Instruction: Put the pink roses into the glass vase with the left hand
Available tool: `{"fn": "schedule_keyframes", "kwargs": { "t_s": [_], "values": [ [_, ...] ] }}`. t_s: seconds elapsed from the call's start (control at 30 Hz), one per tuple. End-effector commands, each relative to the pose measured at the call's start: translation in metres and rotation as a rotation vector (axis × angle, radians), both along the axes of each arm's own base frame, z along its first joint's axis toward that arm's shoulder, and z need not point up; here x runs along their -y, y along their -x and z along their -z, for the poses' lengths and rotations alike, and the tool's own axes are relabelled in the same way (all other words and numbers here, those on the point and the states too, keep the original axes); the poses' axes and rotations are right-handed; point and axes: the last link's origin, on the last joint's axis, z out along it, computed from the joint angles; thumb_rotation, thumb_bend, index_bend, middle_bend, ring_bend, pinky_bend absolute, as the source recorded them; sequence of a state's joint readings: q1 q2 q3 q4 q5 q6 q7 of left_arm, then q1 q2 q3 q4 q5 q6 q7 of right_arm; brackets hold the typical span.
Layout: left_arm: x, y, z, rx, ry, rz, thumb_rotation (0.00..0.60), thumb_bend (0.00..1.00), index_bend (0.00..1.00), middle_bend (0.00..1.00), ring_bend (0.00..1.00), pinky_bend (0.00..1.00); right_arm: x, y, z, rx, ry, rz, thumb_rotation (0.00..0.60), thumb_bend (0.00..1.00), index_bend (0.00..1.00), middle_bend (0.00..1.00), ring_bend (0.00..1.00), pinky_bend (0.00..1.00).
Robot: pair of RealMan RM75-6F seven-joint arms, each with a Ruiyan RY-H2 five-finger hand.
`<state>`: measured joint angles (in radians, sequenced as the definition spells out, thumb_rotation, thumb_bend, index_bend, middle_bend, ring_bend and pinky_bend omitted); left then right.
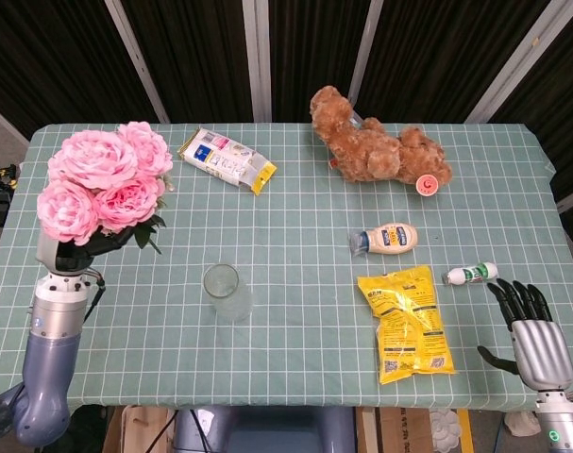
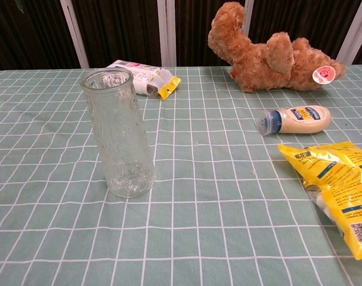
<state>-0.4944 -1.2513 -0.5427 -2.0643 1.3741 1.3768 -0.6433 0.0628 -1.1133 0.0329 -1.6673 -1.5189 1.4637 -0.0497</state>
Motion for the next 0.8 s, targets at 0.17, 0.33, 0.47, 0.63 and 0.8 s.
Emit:
{"fn": "schedule_keyframes", "kwargs": {
  "t_s": [0.17, 0.33, 0.47, 0.63, 0.8],
  "values": [
    [0.003, -0.013, 0.03, 0.012, 0.054, 0.026, 0.6, 0.5, 0.42, 0.44, 0.34, 0.5, 0.001, 0.001, -0.003, 0.006, 0.007, 0.004, 0.6, 0.17, 0.11, 0.11, 0.04, 0.0],
    [0.005, -0.021, 0.053, 0.03, 0.101, 0.045, 0.6, 0.5, 0.42, 0.44, 0.34, 0.5, 0.001, 0.002, -0.004, 0.008, 0.01, 0.006, 0.6, 0.17, 0.11, 0.11, 0.04, 0.0],
    [0.006, -0.027, 0.068, 0.026, 0.113, 0.055, 0.6, 0.5, 0.42, 0.44, 0.34, 0.5, 0.001, 0.003, -0.005, 0.01, 0.016, 0.007, 0.6, 0.17, 0.11, 0.11, 0.04, 0.0],
    [0.007, -0.028, 0.085, 0.01, 0.128, 0.058, 0.6, 0.5, 0.42, 0.44, 0.34, 0.5, 0.001, 0.004, -0.007, 0.013, 0.019, 0.011, 0.6, 0.17, 0.11, 0.11, 0.04, 0.0],
    [0.006, -0.025, 0.103, -0.014, 0.136, 0.056, 0.6, 0.5, 0.42, 0.44, 0.34, 0.5, 0.0, 0.004, -0.009, 0.018, 0.027, 0.011, 0.6, 0.17, 0.11, 0.11, 0.04, 0.0]
  ]
}}
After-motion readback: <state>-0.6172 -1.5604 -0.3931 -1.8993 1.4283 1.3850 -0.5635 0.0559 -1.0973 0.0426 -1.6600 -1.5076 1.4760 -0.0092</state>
